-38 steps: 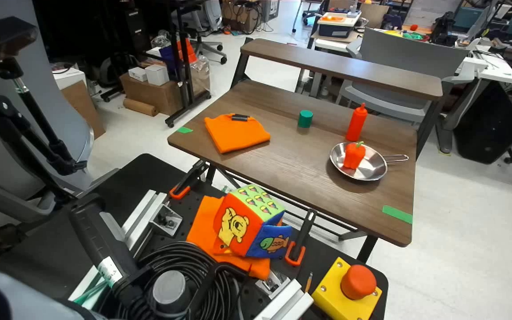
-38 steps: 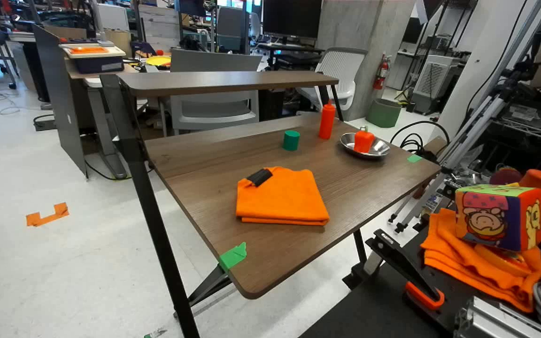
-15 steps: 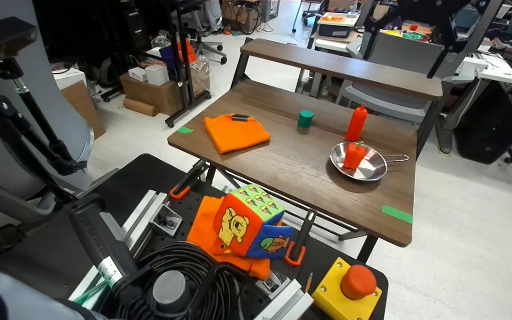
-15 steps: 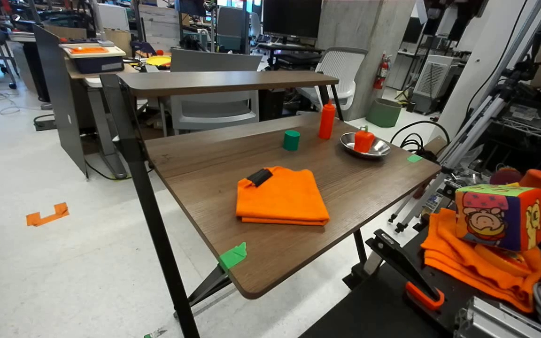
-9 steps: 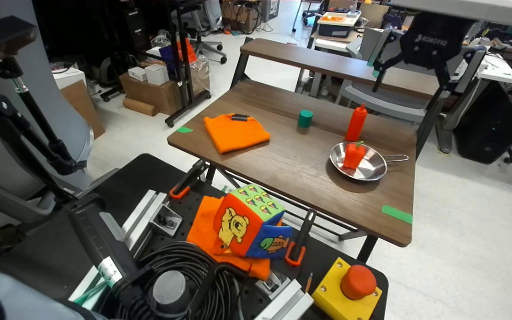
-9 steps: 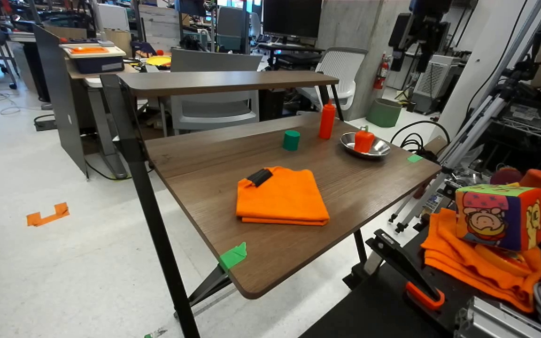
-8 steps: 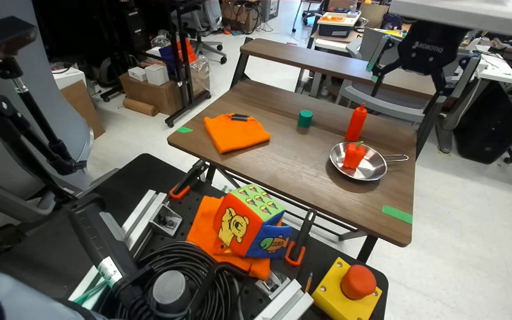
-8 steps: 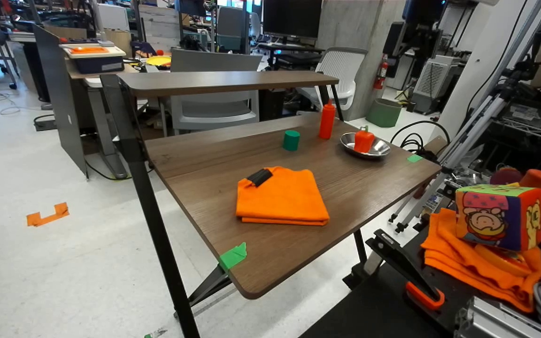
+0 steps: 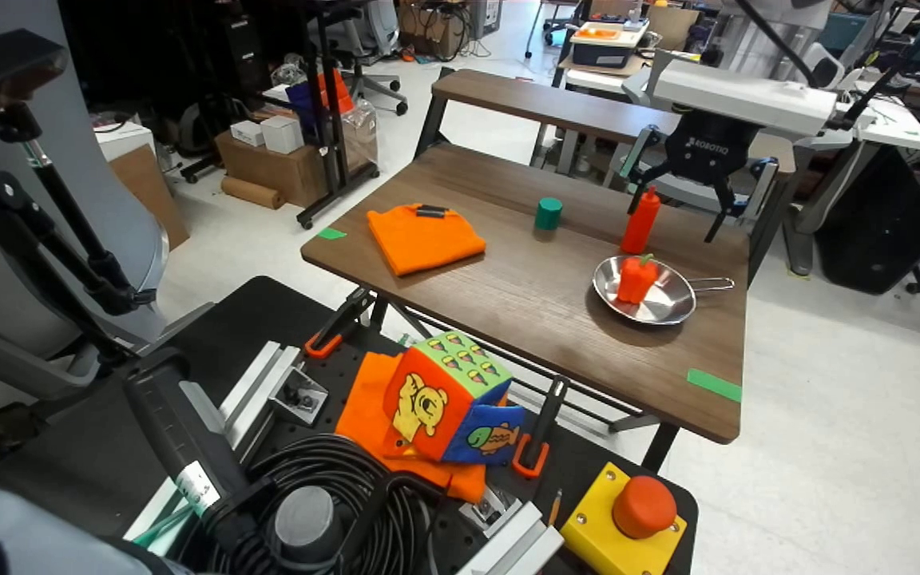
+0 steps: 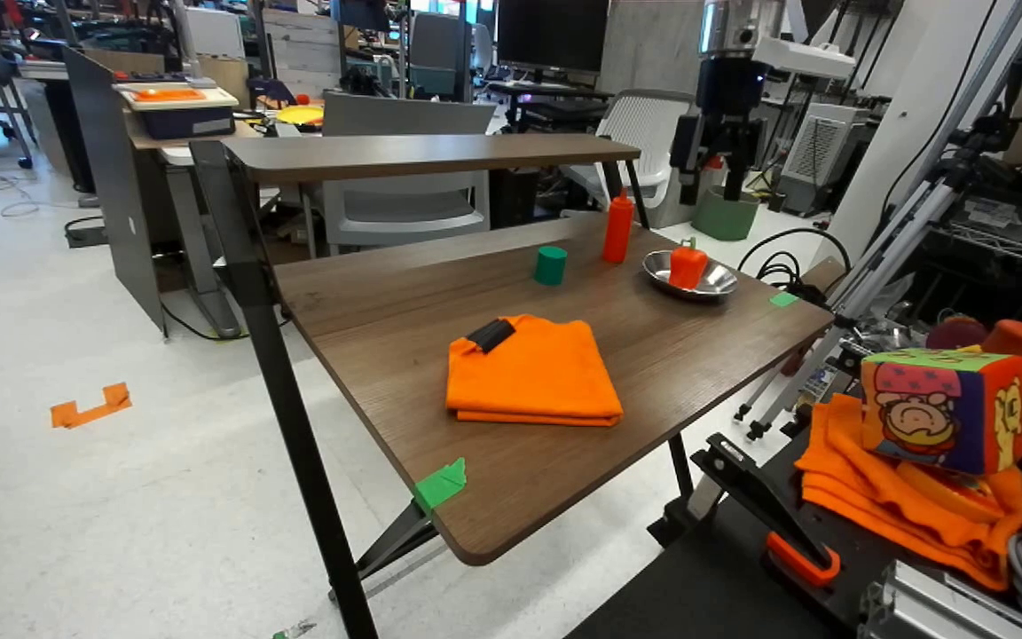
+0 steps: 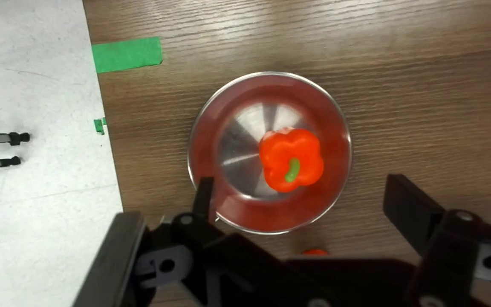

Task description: Remove the artificial pepper from the pan and put it on the table

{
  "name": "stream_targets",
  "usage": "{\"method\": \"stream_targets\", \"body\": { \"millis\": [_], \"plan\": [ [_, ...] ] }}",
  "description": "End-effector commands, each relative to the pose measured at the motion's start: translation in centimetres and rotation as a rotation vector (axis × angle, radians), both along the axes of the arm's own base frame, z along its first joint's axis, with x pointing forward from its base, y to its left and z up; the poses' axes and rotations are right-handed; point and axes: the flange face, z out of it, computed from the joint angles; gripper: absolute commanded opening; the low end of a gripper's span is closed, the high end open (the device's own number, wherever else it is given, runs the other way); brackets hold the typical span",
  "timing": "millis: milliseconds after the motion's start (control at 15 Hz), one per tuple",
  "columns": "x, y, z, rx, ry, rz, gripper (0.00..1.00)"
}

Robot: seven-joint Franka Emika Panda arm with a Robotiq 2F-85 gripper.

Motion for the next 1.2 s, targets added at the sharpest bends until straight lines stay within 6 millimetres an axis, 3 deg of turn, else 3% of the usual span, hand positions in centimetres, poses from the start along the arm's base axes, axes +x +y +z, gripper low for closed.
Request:
{"method": "stream_targets", "body": {
  "millis": [0, 733, 800, 1133],
  "plan": [
    [1.4, 1.0, -1.9, -0.008, 0.058, 0.023, 1.00],
    [2.0, 2.5, -7.4, -0.089, 0.167, 0.050, 0.98],
    [1.9, 2.6, -7.7, -0.094, 0.182, 0.048, 0.80],
    [2.0, 2.2, -8.4, -0.110, 0.221, 0.029, 0.43]
  ]
}}
